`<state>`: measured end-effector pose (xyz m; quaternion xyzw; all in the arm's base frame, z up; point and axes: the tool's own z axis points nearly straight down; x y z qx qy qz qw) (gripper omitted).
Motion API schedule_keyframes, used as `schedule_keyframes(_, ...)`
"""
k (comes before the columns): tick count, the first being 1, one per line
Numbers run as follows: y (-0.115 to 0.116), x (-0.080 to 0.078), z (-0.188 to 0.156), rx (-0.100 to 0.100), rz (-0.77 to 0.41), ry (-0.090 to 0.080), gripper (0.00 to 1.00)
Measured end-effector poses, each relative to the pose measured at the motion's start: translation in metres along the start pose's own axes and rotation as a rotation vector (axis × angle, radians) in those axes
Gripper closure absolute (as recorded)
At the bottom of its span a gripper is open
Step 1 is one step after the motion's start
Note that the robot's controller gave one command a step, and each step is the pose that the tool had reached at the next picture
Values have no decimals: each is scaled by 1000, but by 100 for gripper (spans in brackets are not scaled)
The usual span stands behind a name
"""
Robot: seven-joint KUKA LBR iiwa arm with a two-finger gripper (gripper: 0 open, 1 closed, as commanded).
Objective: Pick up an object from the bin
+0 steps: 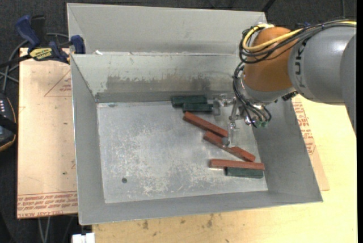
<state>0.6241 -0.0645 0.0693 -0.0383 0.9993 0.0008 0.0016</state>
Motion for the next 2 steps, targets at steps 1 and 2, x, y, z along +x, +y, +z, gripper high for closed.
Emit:
schedule_keyframes(1,1,-2,-5,2,-5,-4,100)
schedule_keyframes(2,-15,-8,-171,4,-3,-10,100)
